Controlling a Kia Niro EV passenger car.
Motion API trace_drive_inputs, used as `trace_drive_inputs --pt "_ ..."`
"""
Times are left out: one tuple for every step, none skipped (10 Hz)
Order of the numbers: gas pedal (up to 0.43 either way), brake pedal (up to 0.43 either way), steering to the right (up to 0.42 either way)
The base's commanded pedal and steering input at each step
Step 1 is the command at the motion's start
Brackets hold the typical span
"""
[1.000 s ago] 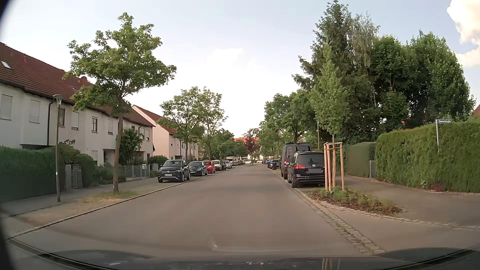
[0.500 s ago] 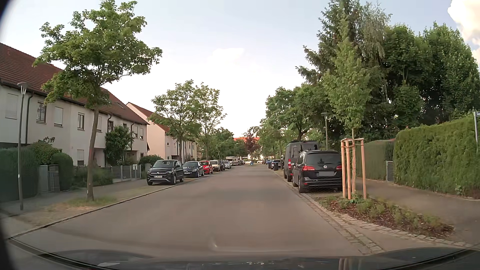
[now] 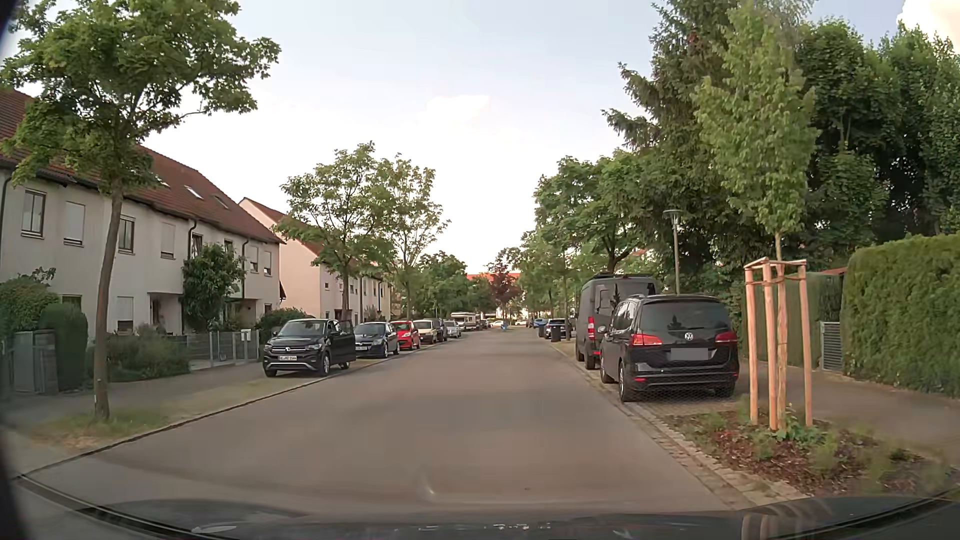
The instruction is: Follow the waypoints while adhering to traffic rules and regulations
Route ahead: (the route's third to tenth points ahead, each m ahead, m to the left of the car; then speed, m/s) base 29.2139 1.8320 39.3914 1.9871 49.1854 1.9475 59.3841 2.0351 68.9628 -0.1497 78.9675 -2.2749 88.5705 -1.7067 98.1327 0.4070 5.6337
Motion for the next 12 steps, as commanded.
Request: trace_drive_inputs --pt "0.240 0.018 -0.003" --pt "0.240 0.012 -0.003" --pt "0.240 0.012 -0.003" --pt "0.240 0.012 -0.003" --pt "0.228 0.012 -0.005" --pt "0.197 0.012 -0.009" --pt "0.197 0.012 -0.010" --pt "0.189 0.012 -0.011" --pt "0.189 0.012 -0.011" --pt "0.189 0.018 -0.011" --pt "0.189 0.012 -0.009" --pt "0.189 0.018 -0.004"
